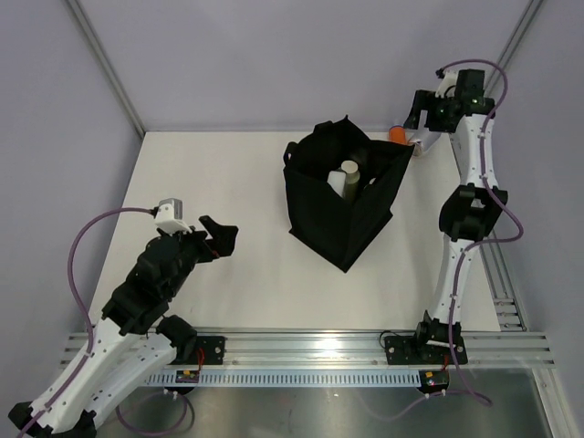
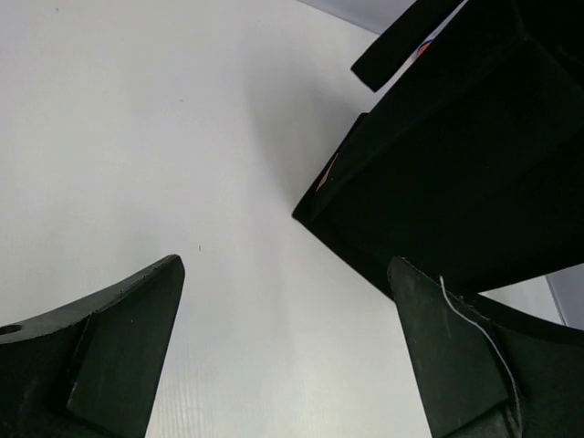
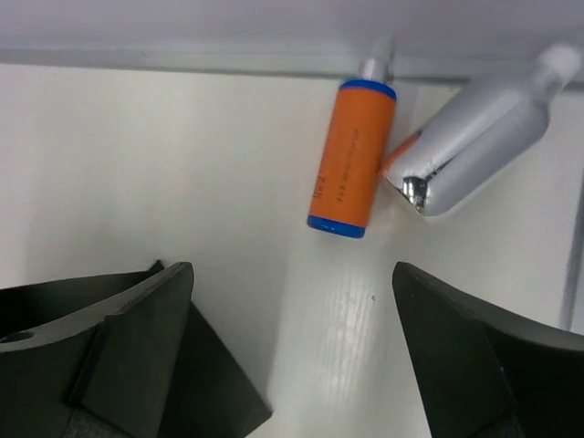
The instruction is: Place the personal care products into the canvas bag
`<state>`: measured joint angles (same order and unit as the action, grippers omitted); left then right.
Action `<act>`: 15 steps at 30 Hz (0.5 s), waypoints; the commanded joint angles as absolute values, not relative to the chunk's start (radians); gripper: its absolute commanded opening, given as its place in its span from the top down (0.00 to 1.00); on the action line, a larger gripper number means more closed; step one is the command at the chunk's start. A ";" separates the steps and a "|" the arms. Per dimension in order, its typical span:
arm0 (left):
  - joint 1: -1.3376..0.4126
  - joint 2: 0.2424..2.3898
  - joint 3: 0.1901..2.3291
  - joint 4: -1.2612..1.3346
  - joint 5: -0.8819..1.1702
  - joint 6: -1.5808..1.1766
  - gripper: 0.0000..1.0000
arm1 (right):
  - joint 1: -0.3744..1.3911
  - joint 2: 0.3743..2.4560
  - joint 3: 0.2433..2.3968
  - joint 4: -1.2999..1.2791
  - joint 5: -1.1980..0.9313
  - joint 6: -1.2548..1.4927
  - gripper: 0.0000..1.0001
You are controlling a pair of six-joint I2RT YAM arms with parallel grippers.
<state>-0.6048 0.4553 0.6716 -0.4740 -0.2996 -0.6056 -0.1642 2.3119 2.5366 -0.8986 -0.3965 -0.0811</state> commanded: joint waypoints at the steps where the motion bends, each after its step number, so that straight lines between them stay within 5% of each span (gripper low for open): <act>1: -0.603 0.505 0.675 -0.410 -0.305 -0.627 0.01 | -0.155 2.414 2.612 -0.956 -0.321 -0.146 0.04; 15: -0.603 0.604 0.644 -0.382 -0.291 -0.681 0.01 | -0.077 2.618 2.645 -0.787 -0.195 -0.104 0.14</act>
